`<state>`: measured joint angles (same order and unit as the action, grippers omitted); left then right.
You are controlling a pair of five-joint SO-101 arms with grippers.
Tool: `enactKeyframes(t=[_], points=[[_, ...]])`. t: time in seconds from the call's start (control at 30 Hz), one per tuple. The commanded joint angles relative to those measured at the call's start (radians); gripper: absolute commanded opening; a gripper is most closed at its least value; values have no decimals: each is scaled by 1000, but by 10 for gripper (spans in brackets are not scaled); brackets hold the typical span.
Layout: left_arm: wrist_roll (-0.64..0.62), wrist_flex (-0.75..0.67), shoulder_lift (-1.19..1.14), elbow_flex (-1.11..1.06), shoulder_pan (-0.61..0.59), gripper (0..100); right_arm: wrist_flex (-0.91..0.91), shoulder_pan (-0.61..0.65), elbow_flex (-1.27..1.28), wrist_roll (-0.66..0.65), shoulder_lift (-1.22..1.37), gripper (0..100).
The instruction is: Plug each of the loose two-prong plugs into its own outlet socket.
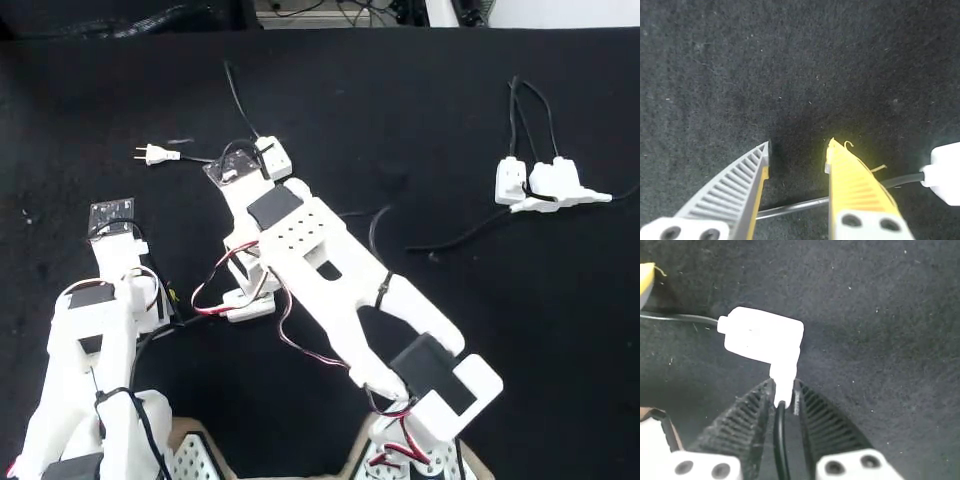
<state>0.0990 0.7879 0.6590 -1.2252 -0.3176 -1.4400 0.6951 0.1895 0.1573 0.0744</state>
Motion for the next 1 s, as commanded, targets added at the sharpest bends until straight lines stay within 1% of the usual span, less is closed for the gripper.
enactKeyframes(t=[0.0,0.53,0.97], points=[[-3,-17,34,8,-12,191,-12,-15,-59,21,-5,10],[-3,-17,34,8,-12,191,12,-14,-68,18,35,10],[-2,-17,34,8,-12,191,6,-9,-179,14,142,10]])
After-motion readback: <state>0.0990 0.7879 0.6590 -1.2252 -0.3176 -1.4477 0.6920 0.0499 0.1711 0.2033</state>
